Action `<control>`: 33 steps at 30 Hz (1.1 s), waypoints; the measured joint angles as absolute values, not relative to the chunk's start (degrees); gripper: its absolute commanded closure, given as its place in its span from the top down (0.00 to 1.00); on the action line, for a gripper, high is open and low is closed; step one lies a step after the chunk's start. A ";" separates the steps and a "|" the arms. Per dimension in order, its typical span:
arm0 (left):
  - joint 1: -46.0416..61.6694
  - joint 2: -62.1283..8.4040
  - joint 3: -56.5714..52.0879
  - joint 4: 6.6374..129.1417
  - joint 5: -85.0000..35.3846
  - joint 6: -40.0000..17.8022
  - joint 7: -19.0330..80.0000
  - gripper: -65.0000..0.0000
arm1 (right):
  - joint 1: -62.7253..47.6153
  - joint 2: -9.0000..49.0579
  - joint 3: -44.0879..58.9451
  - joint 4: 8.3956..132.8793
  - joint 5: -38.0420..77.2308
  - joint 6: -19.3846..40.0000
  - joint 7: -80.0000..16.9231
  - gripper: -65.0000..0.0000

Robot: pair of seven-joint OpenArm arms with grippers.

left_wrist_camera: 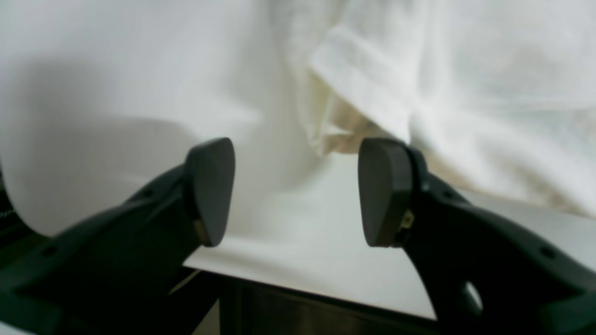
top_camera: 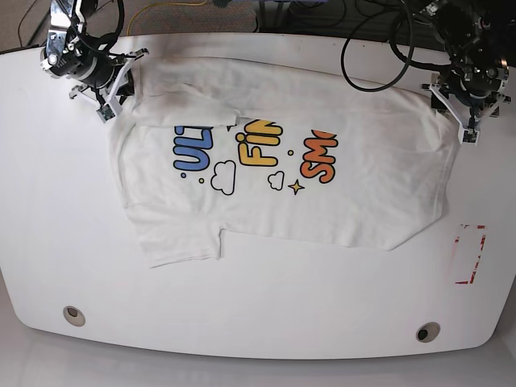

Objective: Layout the t-shirt on the table in an organized manner, then fold the t-shirt properly
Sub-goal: 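Reposition the left gripper along the shirt edge and grasp it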

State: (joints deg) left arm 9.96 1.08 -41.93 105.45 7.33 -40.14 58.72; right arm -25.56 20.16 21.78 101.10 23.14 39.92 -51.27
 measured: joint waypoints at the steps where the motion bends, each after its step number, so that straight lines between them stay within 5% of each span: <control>1: 9.65 0.97 -41.63 105.36 7.66 -40.12 58.70 0.60 | -25.56 20.14 21.78 101.10 23.11 39.92 -51.27 0.00; 10: 7.20 -0.40 -40.34 101.84 7.27 -40.29 58.67 0.60 | -25.54 20.01 21.76 101.10 23.16 39.92 -51.27 0.00; 33: -2.15 -17.50 -40.71 90.28 7.46 -40.14 58.30 0.60 | -25.58 20.01 22.02 101.10 23.18 39.94 -51.24 0.00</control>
State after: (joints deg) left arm -2.15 -17.50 -40.71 90.28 7.46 -40.14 58.30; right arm -25.58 20.01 22.02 101.10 23.18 39.94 -51.24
